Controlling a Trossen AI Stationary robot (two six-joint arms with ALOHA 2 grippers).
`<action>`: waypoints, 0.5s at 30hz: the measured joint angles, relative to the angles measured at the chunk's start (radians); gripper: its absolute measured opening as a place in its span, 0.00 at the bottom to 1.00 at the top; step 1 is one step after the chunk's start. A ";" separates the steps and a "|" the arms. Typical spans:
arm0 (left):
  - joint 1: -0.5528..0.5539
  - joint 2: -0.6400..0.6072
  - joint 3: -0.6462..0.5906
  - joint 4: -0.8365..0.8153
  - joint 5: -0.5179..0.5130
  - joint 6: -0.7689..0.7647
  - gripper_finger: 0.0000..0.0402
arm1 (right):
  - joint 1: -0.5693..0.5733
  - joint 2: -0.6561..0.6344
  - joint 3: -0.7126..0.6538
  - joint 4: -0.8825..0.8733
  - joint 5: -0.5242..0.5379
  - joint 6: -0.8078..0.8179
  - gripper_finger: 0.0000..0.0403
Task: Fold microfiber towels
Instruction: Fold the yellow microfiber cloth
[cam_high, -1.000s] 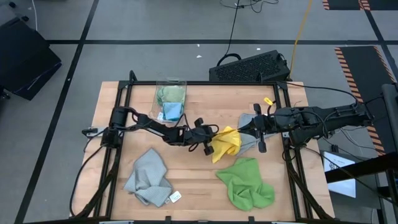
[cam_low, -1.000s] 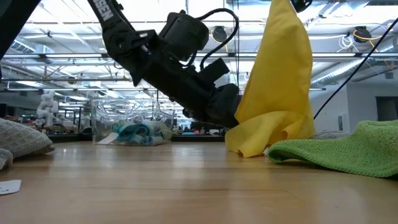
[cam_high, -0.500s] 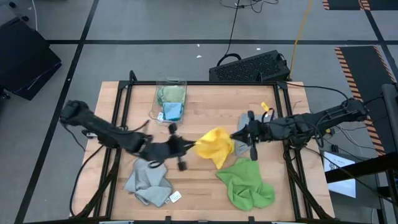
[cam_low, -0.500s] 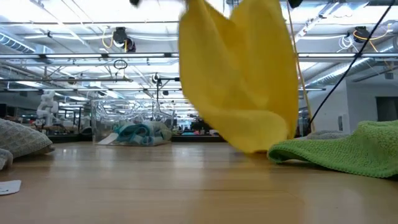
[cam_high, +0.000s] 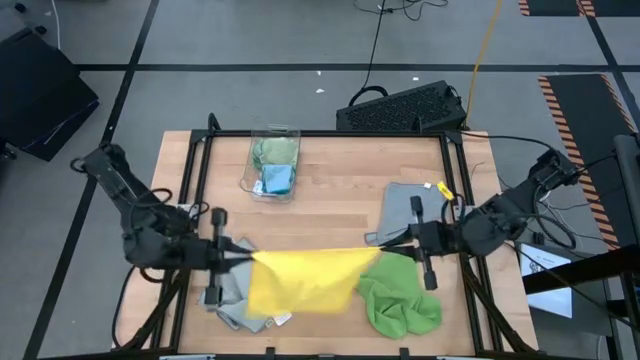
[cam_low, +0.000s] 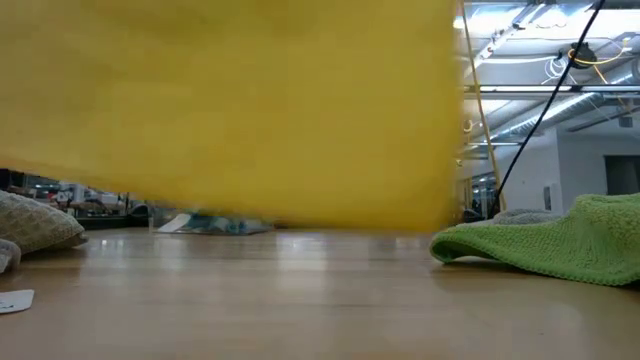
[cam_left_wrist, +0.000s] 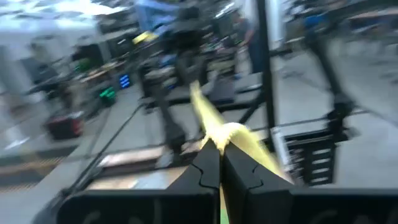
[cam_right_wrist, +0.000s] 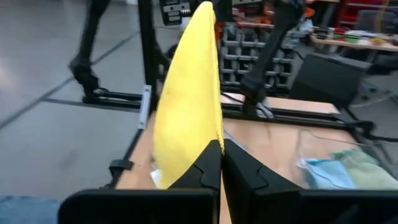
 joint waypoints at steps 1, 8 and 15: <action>-0.001 -0.013 0.000 -0.045 -0.036 -0.022 0.00 | 0.003 0.002 0.002 -0.002 0.016 0.004 0.00; 0.120 -0.030 0.000 -0.481 -0.159 -0.324 0.00 | -0.038 0.010 -0.055 -0.043 0.115 0.015 0.00; 0.313 0.036 -0.002 -0.633 -0.160 -0.468 0.01 | -0.220 0.010 -0.201 -0.065 0.197 -0.032 0.00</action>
